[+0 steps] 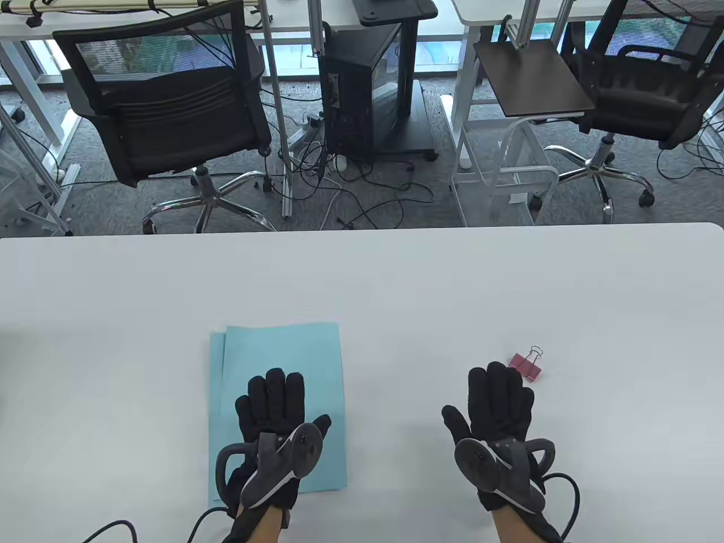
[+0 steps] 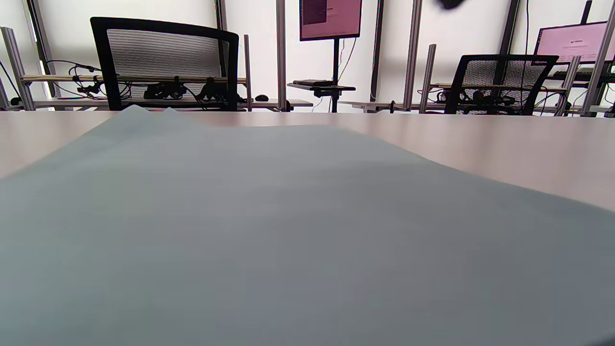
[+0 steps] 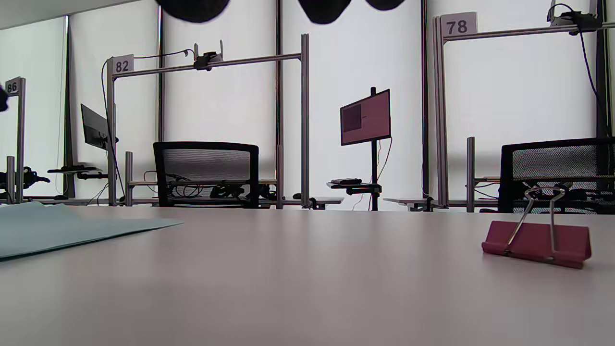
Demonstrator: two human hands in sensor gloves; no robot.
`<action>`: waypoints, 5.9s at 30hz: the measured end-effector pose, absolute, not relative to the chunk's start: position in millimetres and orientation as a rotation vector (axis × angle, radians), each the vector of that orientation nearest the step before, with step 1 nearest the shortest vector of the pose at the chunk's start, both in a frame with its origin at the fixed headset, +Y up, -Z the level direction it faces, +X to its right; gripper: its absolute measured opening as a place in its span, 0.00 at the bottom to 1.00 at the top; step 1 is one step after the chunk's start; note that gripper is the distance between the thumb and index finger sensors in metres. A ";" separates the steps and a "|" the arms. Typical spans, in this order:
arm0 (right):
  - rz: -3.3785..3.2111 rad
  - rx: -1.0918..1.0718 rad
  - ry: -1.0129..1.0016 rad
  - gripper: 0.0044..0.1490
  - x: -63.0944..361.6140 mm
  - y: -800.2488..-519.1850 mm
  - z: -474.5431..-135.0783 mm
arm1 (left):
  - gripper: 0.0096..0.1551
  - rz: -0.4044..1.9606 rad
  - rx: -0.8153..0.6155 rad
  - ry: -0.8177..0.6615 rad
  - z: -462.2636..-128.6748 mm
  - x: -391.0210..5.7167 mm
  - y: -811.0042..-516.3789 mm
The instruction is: Clip paper with binder clip (Right hand to clip)
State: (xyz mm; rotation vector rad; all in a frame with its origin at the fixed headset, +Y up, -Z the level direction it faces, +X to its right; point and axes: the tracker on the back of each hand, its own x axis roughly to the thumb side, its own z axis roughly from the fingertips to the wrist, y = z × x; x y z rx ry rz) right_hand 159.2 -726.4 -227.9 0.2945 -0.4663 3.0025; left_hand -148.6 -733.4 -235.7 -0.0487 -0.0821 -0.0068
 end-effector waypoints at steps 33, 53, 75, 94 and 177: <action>2.976 0.298 -0.383 0.52 160.9 -730.3 -229.7 | 0.58 0.132 -0.145 0.254 -247.3 -218.4 -735.1; 2.970 0.279 -0.307 0.53 163.3 -733.8 -233.1 | 0.64 0.090 -0.382 0.542 -259.7 -234.9 -766.8; 2.932 0.267 -0.247 0.53 165.8 -735.3 -234.9 | 0.28 0.601 -0.194 0.549 -252.8 -252.0 -753.2; 1.867 0.584 -0.089 0.75 171.3 -704.3 -232.1 | 0.30 1.244 0.000 -0.566 -238.3 -175.8 -694.4; 2.052 0.514 -0.531 0.28 187.1 -677.7 -218.3 | 0.22 1.174 0.276 -0.273 -227.8 -182.9 -689.1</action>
